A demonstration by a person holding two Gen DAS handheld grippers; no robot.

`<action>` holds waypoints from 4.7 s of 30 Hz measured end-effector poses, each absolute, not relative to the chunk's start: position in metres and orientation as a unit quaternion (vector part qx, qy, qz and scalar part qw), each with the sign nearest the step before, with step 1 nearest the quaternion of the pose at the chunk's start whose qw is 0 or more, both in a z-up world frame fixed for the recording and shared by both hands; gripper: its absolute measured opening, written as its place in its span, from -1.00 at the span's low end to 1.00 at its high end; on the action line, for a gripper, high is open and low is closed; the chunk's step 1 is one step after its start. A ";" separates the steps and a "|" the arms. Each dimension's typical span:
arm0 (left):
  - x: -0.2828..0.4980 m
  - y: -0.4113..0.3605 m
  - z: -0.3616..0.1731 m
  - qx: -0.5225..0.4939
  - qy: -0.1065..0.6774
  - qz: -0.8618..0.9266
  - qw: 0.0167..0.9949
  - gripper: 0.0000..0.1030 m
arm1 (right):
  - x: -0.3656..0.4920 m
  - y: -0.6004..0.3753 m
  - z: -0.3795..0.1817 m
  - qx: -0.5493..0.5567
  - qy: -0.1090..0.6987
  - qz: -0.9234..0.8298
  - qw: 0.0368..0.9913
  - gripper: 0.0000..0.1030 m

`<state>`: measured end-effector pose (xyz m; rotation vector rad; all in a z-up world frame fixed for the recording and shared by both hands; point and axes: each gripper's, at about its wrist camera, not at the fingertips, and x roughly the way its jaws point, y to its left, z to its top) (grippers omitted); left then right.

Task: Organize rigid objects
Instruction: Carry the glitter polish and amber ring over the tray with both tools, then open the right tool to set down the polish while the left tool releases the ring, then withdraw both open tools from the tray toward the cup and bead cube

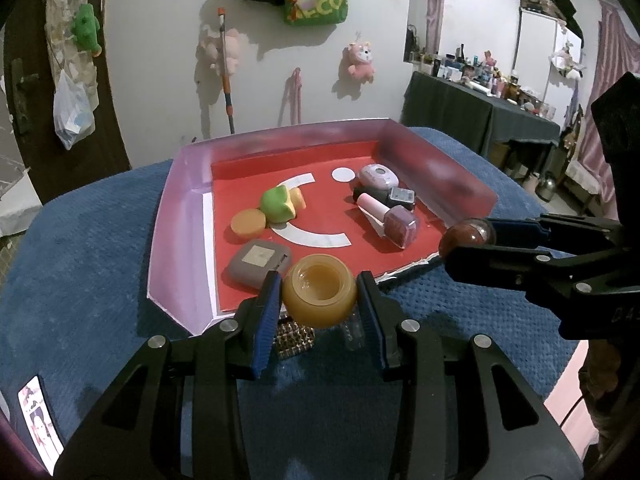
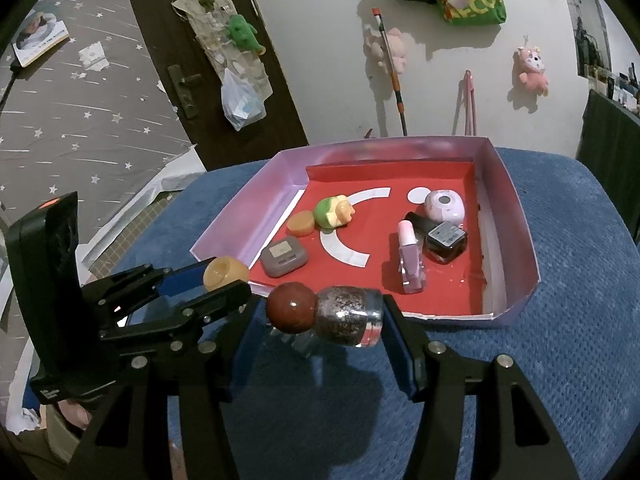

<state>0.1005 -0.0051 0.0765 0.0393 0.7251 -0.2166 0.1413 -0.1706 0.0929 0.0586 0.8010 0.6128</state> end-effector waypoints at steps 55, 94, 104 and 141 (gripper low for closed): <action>0.177 -0.010 0.031 0.013 0.447 -0.108 0.888 -0.29 | 0.235 -0.165 0.038 0.028 0.469 0.221 0.855 0.16; 0.185 0.007 0.030 0.026 0.434 -0.041 0.899 0.08 | 0.239 -0.163 0.033 0.001 0.468 0.196 0.861 0.19; 0.165 0.007 0.051 0.033 0.404 -0.045 0.913 0.45 | 0.216 -0.173 0.056 0.029 0.439 0.215 0.872 0.34; 0.084 0.026 0.088 -0.006 0.338 -0.042 0.940 1.00 | 0.115 -0.184 0.113 0.057 0.303 0.268 0.913 1.00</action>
